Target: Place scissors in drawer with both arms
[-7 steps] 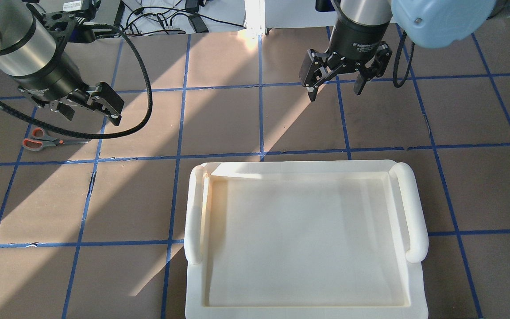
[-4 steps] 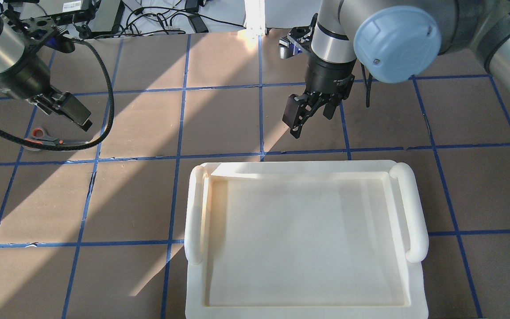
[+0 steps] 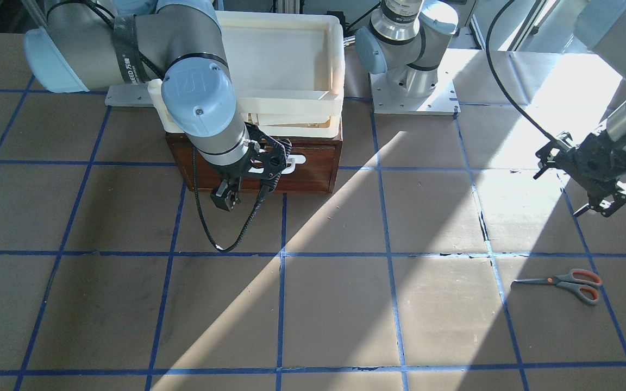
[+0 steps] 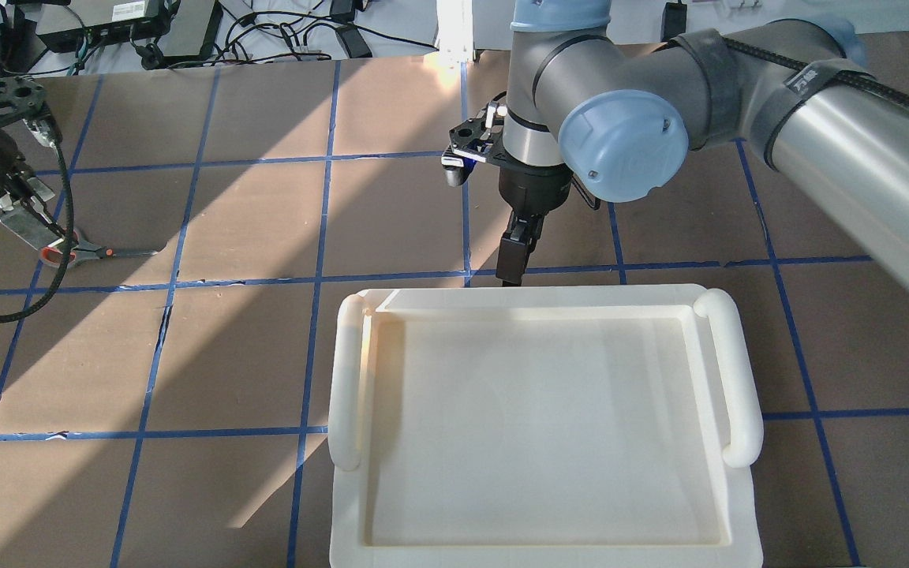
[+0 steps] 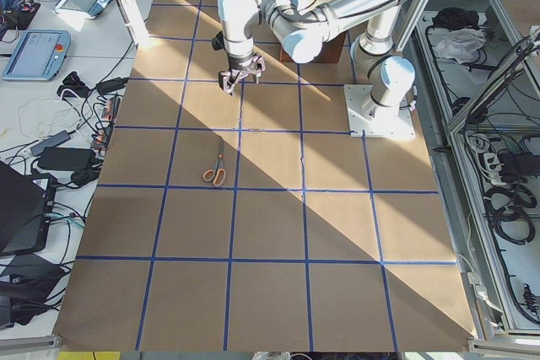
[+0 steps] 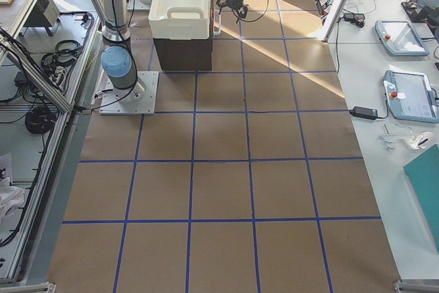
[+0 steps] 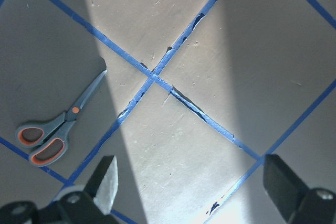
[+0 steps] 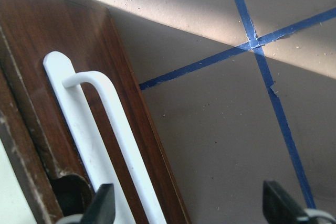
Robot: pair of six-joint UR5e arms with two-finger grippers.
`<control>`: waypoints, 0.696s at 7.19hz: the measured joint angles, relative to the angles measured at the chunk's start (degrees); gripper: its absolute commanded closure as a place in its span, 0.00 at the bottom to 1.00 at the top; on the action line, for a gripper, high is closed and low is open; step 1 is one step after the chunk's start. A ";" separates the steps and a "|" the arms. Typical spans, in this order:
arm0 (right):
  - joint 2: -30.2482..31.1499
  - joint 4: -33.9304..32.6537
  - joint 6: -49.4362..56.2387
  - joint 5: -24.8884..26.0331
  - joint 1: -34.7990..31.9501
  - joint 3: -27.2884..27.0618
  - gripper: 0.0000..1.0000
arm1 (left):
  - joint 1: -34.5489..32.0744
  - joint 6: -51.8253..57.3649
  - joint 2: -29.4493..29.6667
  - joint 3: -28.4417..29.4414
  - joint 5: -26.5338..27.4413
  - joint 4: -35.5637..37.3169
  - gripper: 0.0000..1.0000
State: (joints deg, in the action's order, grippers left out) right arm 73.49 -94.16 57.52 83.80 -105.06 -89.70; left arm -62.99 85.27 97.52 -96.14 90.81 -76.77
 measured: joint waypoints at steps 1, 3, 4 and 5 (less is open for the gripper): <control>-0.96 -1.66 4.22 1.55 -0.02 0.00 0.00 | 1.43 6.35 2.46 0.01 -0.02 2.39 0.00; -1.99 -3.22 8.68 2.37 -0.27 -0.12 0.00 | 4.08 19.37 8.00 0.06 -0.09 9.46 0.00; -2.11 -3.27 11.24 2.17 -0.43 -0.17 0.00 | 4.75 24.91 10.62 0.10 -0.12 13.26 0.00; -2.03 -3.21 14.75 2.00 -0.54 -0.22 0.00 | 5.36 29.41 13.04 0.17 -0.29 16.19 0.00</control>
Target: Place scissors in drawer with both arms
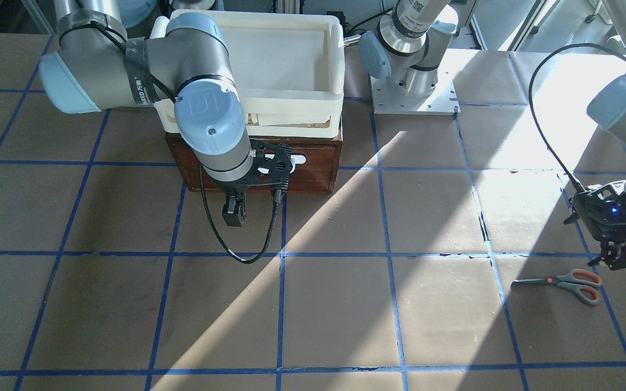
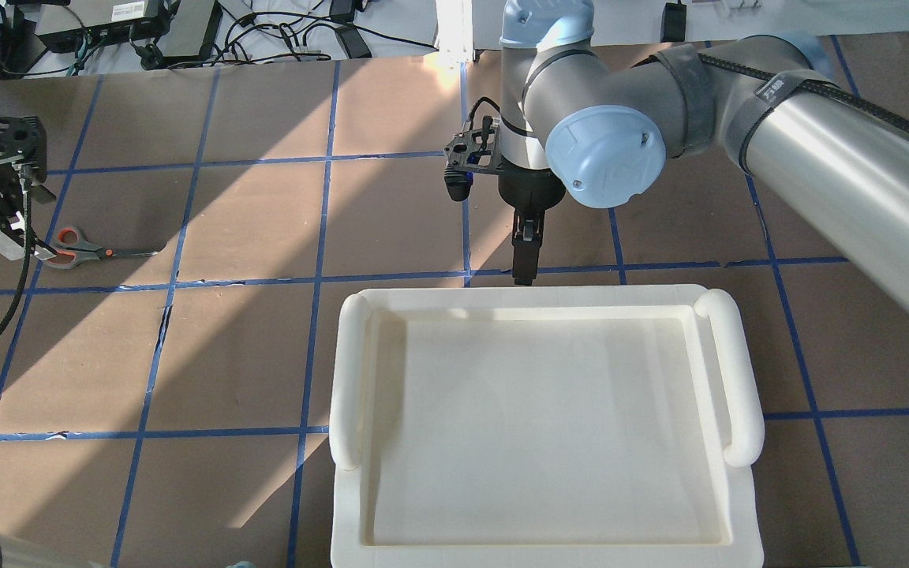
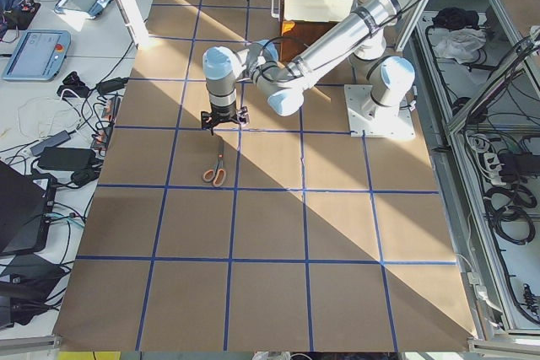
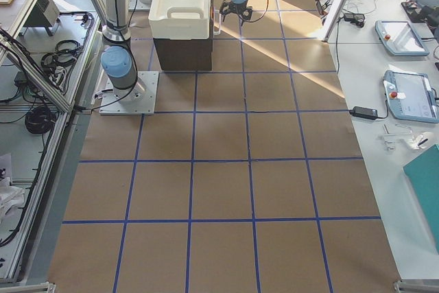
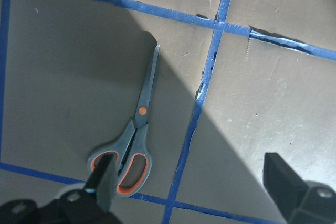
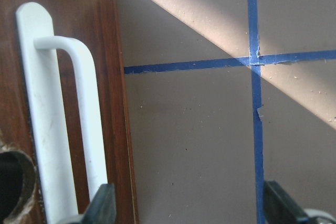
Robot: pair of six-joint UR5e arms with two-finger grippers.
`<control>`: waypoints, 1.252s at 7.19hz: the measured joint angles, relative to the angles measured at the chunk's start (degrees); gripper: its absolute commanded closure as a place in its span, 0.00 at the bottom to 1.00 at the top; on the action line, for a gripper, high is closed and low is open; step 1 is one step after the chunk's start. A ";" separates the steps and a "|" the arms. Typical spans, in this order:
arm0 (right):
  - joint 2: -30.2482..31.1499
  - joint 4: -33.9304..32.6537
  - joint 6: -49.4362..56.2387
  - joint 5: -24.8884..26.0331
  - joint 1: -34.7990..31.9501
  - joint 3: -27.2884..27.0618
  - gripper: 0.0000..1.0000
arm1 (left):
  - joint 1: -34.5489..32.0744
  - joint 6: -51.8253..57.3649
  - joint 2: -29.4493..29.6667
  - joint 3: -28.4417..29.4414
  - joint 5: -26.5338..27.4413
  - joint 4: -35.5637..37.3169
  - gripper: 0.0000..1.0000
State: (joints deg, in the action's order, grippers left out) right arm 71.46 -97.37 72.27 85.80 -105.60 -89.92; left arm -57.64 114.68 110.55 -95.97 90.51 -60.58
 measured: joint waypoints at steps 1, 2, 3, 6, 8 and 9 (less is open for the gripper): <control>0.09 0.16 1.40 -0.20 -0.14 -0.07 0.00 | 0.68 3.30 2.32 0.11 -0.25 2.55 0.00; 0.03 0.29 1.08 -0.75 -0.32 -0.17 0.00 | 1.16 5.99 4.57 0.25 -0.36 5.23 0.00; -0.08 0.48 -0.01 -1.62 -0.61 -0.31 0.00 | 1.37 8.32 6.63 0.38 -0.45 7.35 0.00; -0.42 1.53 -1.53 -2.60 -1.43 -0.88 0.00 | 1.47 12.69 10.79 0.66 -0.59 9.81 0.06; -0.43 2.10 -1.33 -2.39 -1.63 -1.09 0.00 | 1.47 13.57 12.46 0.75 -0.75 11.55 0.06; -0.40 2.18 -1.33 -2.11 -1.71 -1.15 0.00 | 1.47 13.72 12.98 0.80 -1.11 11.91 0.06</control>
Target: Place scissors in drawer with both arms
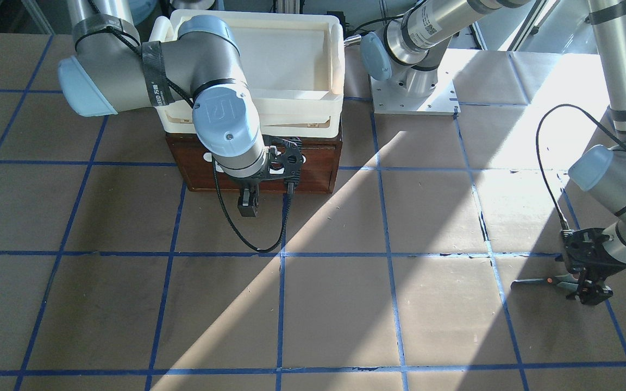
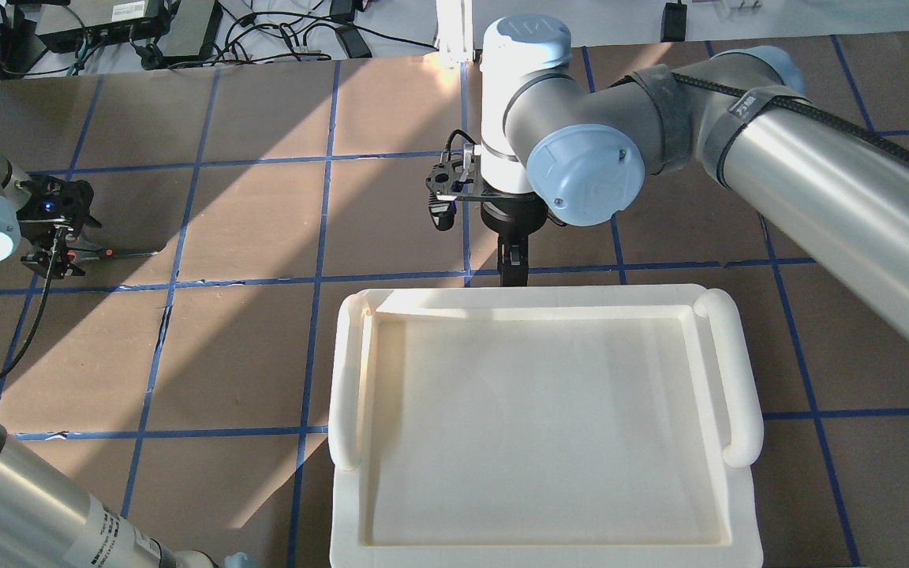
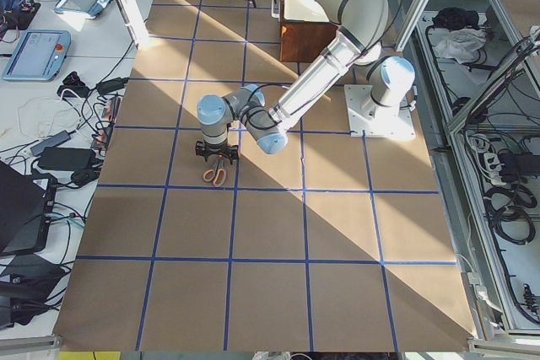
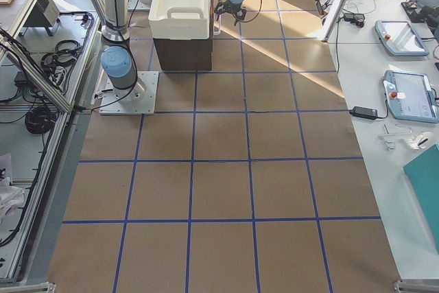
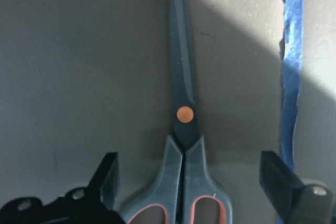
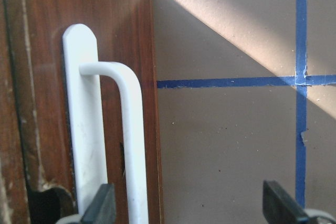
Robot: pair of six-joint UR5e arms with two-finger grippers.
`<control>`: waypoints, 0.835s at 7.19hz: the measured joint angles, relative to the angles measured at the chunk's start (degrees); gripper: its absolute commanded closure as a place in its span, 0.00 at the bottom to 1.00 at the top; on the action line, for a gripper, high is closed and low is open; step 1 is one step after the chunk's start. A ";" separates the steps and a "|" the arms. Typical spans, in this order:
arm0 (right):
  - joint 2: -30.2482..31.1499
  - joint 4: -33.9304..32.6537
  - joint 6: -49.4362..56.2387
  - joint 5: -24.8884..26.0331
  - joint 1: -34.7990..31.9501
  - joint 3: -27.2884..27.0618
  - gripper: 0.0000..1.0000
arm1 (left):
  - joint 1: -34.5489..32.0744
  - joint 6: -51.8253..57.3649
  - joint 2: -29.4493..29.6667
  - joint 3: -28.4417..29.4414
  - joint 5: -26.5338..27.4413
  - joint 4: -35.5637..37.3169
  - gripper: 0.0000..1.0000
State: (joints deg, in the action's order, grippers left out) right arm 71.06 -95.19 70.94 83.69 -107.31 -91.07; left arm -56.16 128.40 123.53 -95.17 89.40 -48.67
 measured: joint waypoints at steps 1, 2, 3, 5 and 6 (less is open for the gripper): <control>-0.01 0.01 -0.13 0.18 -0.08 -0.07 0.00 | 0.00 0.13 0.41 0.04 -0.28 0.16 0.06; -0.05 -0.01 -0.17 0.27 -0.13 -0.50 0.00 | 0.00 0.21 0.74 0.06 -0.40 0.19 0.10; -0.01 -0.18 -0.18 0.34 -0.16 -1.41 0.00 | 0.00 0.25 0.98 0.10 -0.43 0.18 0.16; 0.09 -1.03 -0.19 0.24 -0.17 -2.36 0.00 | 0.00 0.27 1.25 0.10 -0.43 0.17 0.74; -0.02 -1.84 -0.17 0.21 -0.18 -2.51 0.00 | 0.00 0.46 1.35 0.10 -0.38 0.23 0.97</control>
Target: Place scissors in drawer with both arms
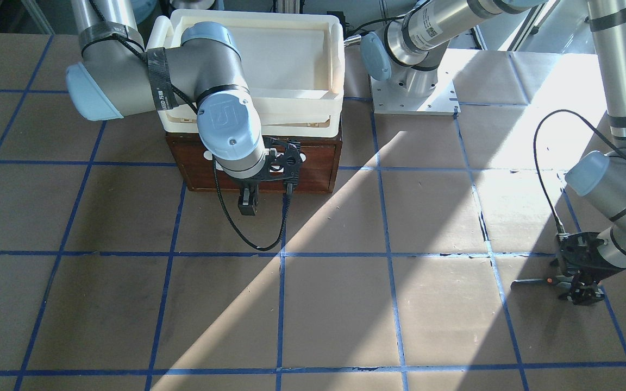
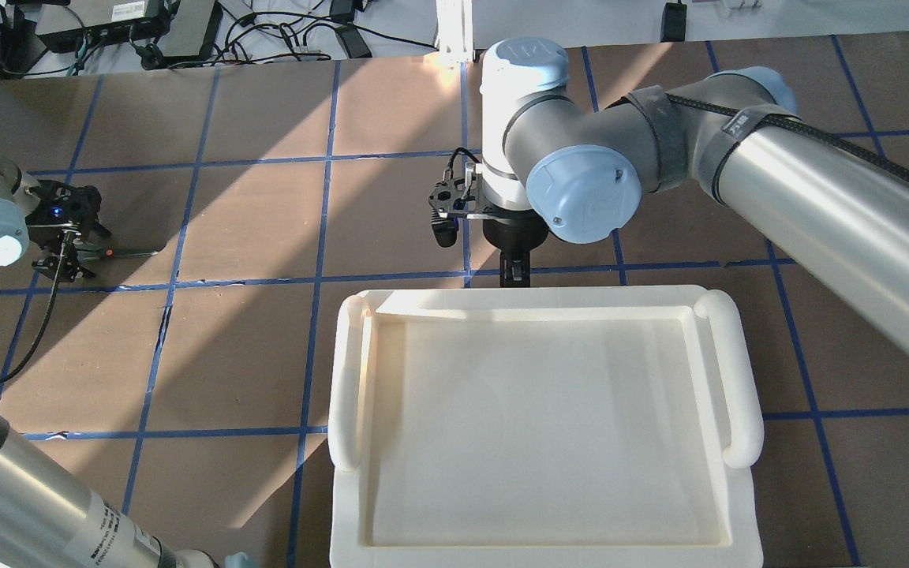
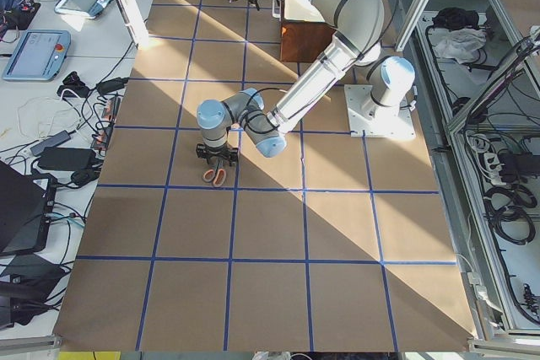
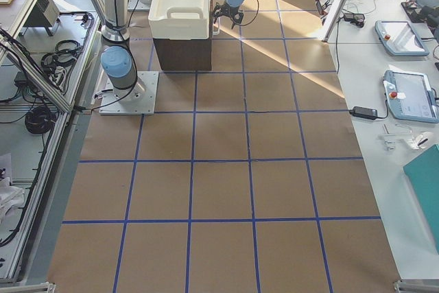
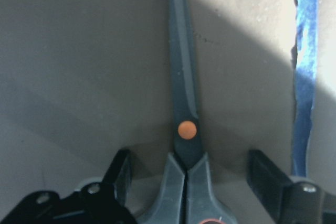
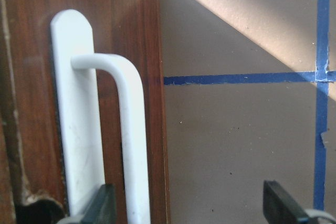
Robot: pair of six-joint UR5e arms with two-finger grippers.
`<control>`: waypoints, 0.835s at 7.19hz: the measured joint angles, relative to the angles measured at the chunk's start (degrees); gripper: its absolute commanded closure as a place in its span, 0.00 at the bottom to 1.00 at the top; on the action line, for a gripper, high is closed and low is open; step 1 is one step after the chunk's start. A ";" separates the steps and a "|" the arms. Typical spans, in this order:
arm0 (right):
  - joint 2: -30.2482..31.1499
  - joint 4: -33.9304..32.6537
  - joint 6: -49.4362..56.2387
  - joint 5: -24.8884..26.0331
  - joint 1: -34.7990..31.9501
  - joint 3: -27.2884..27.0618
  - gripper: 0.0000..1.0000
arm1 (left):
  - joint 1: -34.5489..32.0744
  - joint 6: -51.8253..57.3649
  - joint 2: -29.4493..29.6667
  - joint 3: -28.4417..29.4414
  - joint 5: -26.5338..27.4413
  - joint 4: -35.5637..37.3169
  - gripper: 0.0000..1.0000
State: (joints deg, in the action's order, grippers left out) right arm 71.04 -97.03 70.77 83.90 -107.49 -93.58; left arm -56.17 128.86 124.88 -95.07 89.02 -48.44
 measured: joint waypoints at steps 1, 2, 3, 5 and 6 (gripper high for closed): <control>-0.06 -0.71 0.07 0.02 0.00 0.08 0.00 | 0.00 0.37 0.11 0.16 0.17 0.06 1.00; -0.08 -1.13 0.23 0.05 0.00 0.36 0.00 | 0.00 0.63 0.22 0.56 0.43 0.15 1.00; -0.13 -1.35 0.39 0.09 0.00 0.66 0.00 | 0.00 0.82 0.24 0.93 0.56 0.21 1.00; -0.34 -2.01 0.53 0.12 0.00 0.90 0.00 | 0.00 1.24 0.20 1.22 0.61 0.30 1.00; -0.61 -2.44 0.61 0.12 0.00 0.92 0.00 | -0.13 1.53 -0.13 1.25 0.53 0.30 1.00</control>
State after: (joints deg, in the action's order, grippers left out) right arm 70.43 -99.47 71.39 84.02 -107.49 -92.66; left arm -56.30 130.39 124.75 -93.82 89.55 -48.15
